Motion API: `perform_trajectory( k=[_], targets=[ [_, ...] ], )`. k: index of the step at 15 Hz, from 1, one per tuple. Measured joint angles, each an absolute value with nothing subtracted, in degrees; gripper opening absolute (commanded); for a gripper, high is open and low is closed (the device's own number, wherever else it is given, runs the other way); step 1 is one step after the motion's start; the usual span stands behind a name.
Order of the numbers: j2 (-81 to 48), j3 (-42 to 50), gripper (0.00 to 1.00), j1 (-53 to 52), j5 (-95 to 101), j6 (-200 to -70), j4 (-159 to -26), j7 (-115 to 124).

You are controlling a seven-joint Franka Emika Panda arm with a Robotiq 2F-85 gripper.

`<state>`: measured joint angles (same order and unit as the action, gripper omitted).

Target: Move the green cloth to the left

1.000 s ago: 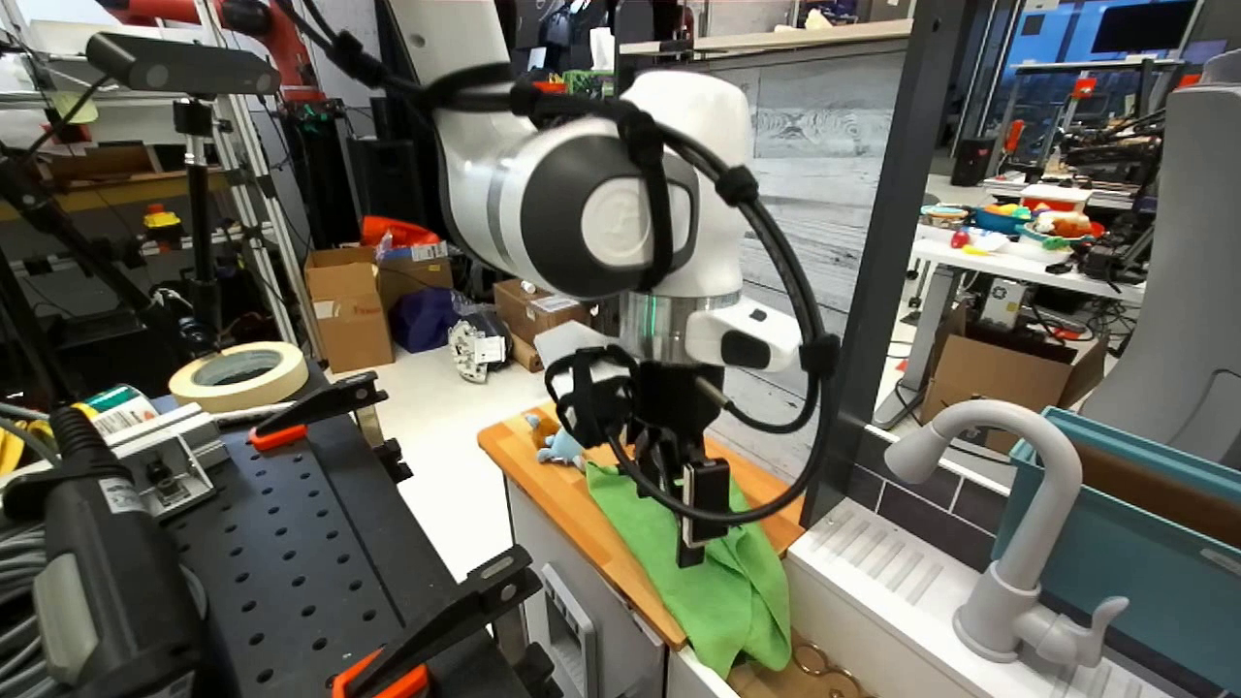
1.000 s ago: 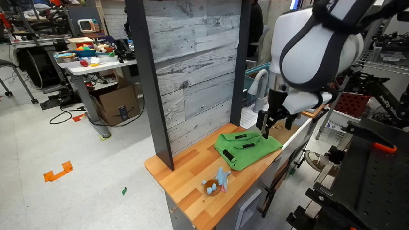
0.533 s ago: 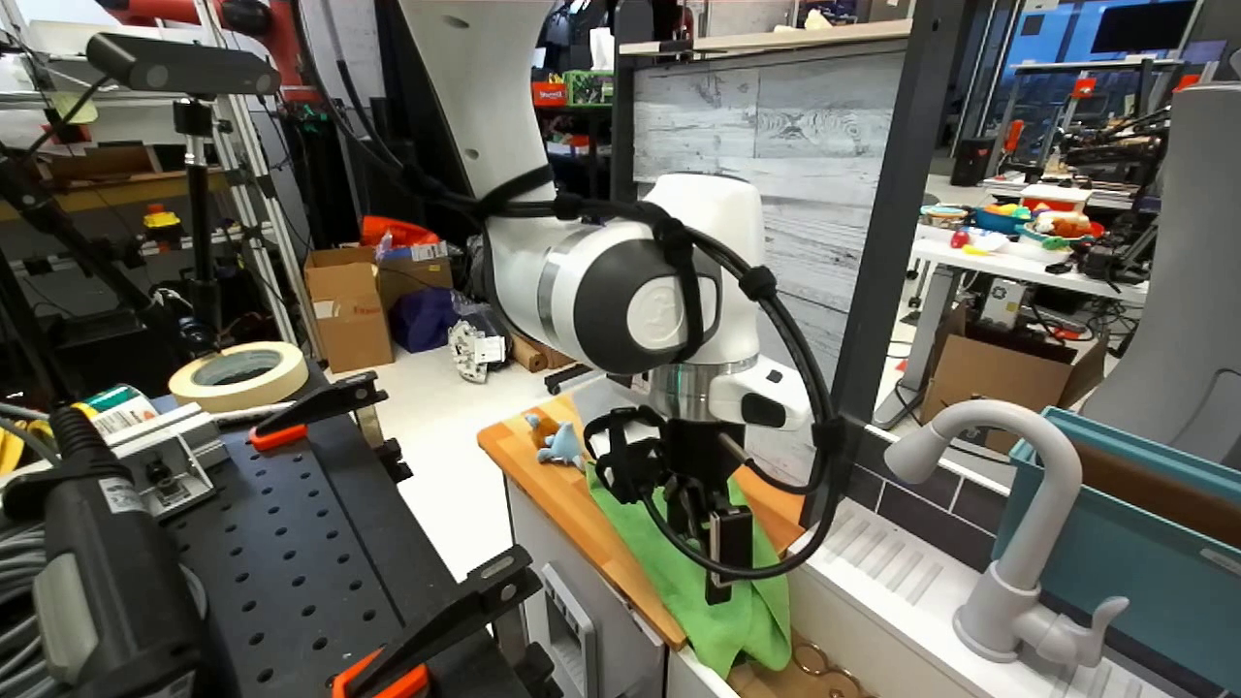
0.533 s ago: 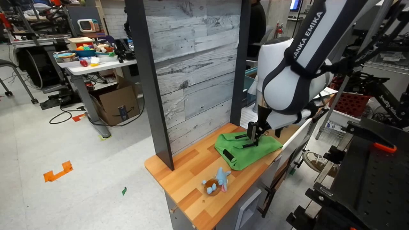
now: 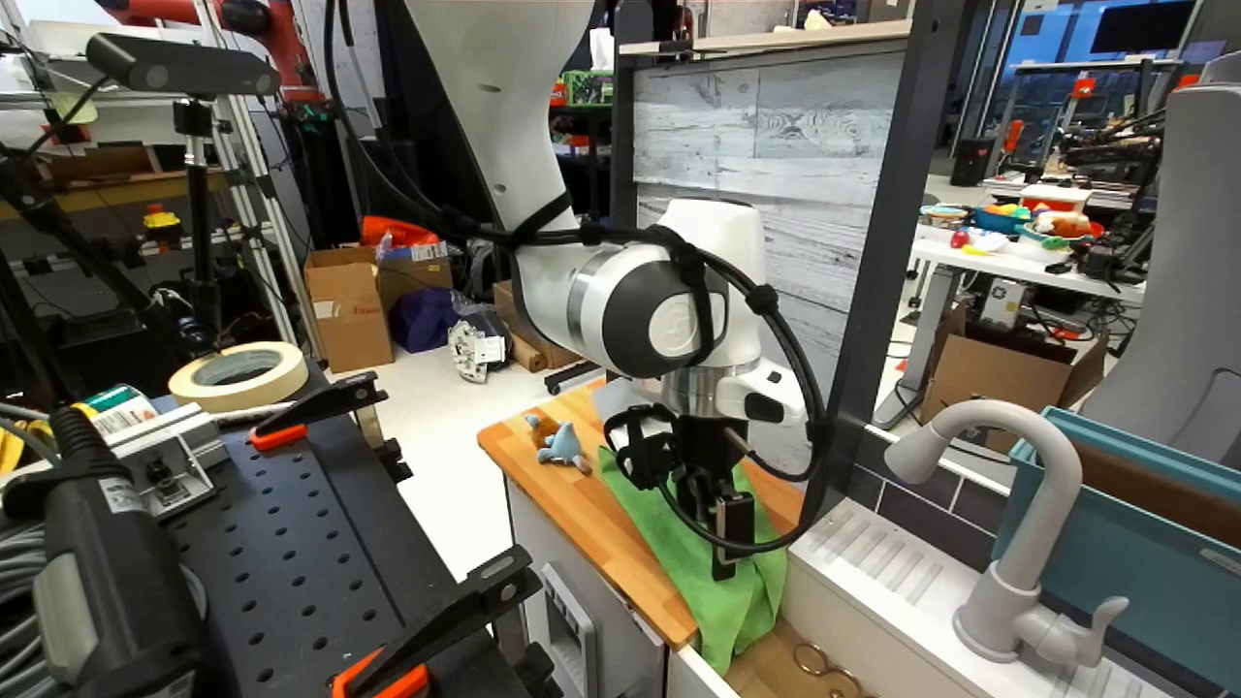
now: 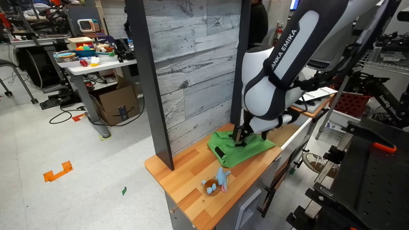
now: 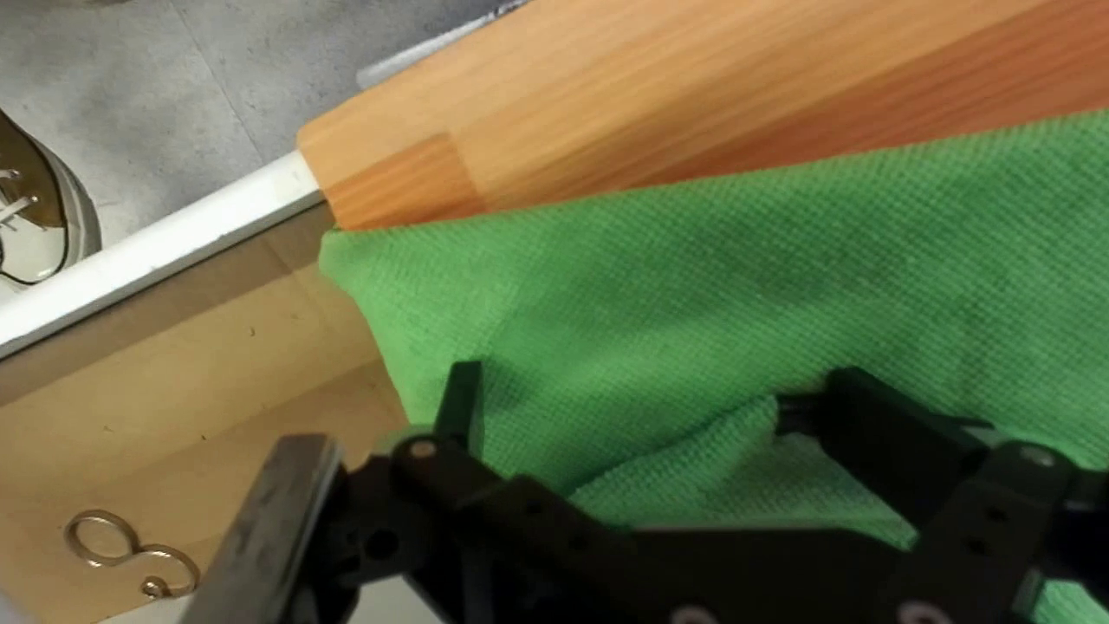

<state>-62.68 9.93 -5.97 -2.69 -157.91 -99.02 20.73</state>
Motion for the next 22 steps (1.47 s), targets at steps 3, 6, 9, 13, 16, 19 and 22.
perform_trajectory(
  k=[3, 6, 9, 13, 16, 19, 22],
  targets=[
    [-63.92, 9.07, 1.0, -6.11, -2.73, -154.89, -95.55, 20.8],
    [-64.9, 7.8, 1.0, -6.27, -2.75, -152.77, -92.5, 20.83],
    [-65.9, 6.35, 1.0, -6.62, -2.77, -151.12, -89.64, 20.85],
    [-67.45, 5.17, 1.0, -8.24, -2.76, -148.49, -85.88, 20.85],
    [-68.39, 5.0, 1.0, -10.05, -2.76, -147.04, -83.6, 20.85],
    [-68.75, 4.94, 1.0, -11.15, -2.76, -146.46, -82.27, 21.0],
    [-67.6, 4.83, 1.0, -11.12, -2.8, -145.27, -82.38, 21.0]
  ],
)
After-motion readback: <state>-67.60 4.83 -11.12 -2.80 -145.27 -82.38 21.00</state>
